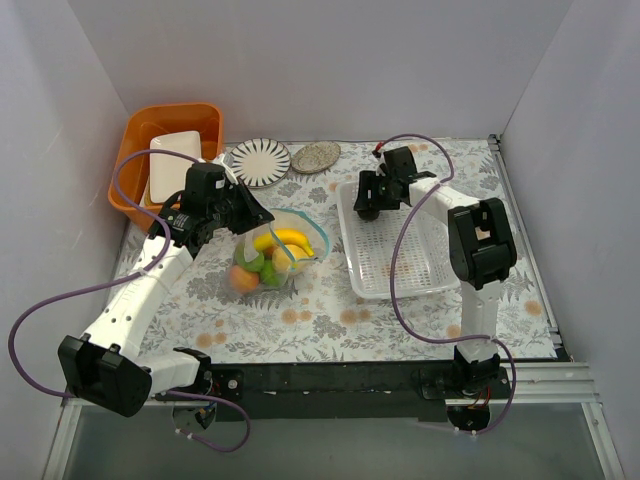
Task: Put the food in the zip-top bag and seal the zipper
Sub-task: Pick up the fake fruit from the bin, then place the fake fruit in the zipper food storage bag.
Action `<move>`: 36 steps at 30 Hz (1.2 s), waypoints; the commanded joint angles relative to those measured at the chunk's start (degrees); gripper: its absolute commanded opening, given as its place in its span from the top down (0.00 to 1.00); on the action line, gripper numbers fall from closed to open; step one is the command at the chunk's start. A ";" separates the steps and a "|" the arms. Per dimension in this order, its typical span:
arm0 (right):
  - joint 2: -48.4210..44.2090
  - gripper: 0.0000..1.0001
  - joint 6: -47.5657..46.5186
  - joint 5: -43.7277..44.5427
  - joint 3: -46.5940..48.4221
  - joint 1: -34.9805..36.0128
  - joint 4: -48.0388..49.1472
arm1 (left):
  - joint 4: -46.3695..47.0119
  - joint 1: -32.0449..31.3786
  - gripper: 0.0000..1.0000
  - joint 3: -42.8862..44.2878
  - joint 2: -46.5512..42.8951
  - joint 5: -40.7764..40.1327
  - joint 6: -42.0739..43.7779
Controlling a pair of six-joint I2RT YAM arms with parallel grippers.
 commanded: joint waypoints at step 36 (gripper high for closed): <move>-25.78 0.64 9.67 -8.12 -13.56 21.47 12.50 | 1.44 0.11 1.00 -1.89 -2.46 3.22 -0.17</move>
